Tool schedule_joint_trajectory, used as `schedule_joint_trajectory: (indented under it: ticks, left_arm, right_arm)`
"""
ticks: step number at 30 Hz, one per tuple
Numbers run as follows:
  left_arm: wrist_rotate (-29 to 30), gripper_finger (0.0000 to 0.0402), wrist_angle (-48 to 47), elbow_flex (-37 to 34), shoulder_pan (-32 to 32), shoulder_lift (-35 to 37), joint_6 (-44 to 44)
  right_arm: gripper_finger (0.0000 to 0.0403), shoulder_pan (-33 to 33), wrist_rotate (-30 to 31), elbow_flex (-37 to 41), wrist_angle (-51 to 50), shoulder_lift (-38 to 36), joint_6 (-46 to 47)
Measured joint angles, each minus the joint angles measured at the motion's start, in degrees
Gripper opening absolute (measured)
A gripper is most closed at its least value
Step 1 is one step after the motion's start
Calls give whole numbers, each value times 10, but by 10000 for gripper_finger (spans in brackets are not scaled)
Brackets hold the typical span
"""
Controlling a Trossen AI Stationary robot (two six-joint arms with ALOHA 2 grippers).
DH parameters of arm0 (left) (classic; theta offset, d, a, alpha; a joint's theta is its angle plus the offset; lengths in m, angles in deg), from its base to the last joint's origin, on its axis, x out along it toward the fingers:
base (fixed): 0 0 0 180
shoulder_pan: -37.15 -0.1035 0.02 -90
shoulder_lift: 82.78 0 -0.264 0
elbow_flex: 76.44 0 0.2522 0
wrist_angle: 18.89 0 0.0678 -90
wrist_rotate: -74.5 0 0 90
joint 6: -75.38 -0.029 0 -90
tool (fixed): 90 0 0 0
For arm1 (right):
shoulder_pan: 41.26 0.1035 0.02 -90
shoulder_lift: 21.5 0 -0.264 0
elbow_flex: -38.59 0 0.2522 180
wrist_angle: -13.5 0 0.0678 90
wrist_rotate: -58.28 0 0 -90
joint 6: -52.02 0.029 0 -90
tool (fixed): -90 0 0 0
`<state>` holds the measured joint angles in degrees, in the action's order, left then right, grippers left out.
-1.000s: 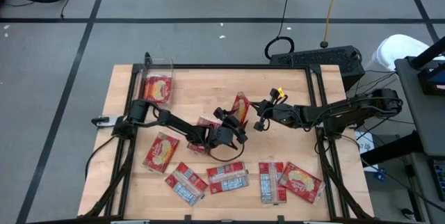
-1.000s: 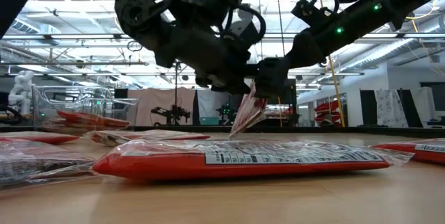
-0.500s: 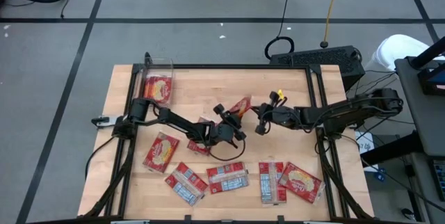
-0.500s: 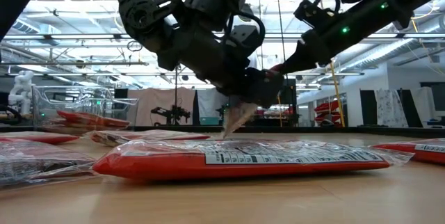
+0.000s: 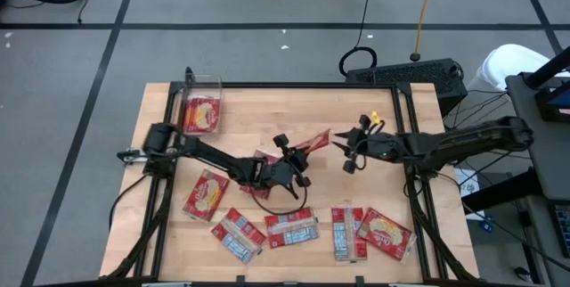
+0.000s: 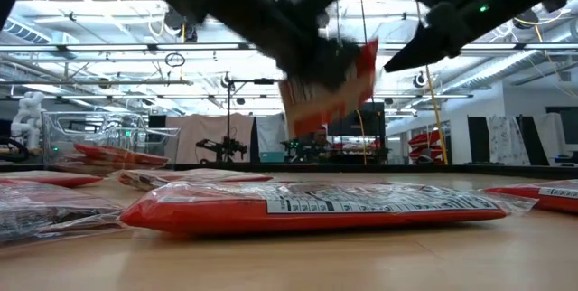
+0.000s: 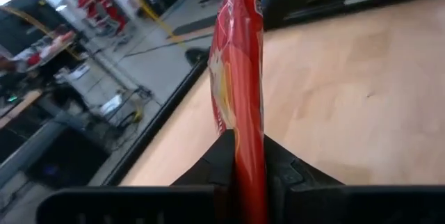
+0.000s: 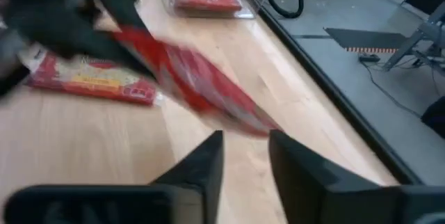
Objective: Sort popcorn bags into baskets
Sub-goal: Put the red popcorn bag into the transparent bin
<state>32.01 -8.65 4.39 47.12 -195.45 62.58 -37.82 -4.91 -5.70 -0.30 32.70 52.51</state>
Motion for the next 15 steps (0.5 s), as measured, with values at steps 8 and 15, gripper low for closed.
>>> schedule_joint_trajectory:
  ticks: [8, 15]
  left_arm:
    - [-130, 23, -51, 0, -7, 113, 15]
    - [-308, 26, 56, -7, -6, 140, 0]
  right_arm:
    - [209, -5, -112, 94, 107, -69, -33]
    - [233, -4, -195, 198, 436, -38, -40]
